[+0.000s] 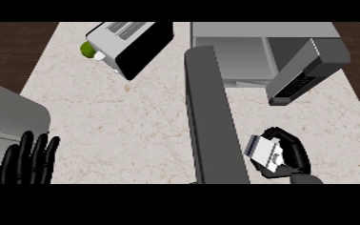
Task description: Pick up the milk, place it into the microwave and close the microwave
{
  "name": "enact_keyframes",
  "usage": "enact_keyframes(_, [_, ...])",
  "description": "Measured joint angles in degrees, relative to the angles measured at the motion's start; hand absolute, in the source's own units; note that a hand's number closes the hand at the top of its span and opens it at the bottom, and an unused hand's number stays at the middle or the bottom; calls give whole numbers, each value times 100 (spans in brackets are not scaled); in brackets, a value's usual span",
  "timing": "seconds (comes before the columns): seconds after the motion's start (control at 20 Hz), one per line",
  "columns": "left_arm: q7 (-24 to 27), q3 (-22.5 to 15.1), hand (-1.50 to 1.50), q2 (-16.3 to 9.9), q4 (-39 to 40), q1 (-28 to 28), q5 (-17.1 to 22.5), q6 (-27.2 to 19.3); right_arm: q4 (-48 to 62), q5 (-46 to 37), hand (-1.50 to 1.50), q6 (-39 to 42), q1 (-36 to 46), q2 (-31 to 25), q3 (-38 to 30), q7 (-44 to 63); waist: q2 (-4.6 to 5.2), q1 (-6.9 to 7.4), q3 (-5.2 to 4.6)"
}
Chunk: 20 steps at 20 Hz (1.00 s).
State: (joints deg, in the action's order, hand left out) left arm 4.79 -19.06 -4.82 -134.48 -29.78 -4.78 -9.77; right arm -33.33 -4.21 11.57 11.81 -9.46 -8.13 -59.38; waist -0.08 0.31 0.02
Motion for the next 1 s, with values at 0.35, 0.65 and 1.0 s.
enact_keyframes(0.35, [38,247,-150,-68,57,-84,249,88,-1173,139,150,-204,-276,358,213,373,-9,-23,-6])
enact_keyframes(0.65, [77,378,-150,-127,-13,-206,384,172,-2015,15,150,-662,23,674,461,1128,-7,-7,-6])
enact_keyframes(1.0, [241,440,-150,-131,107,-321,443,251,-1613,-414,150,-1616,1017,773,408,1908,8,41,-4])
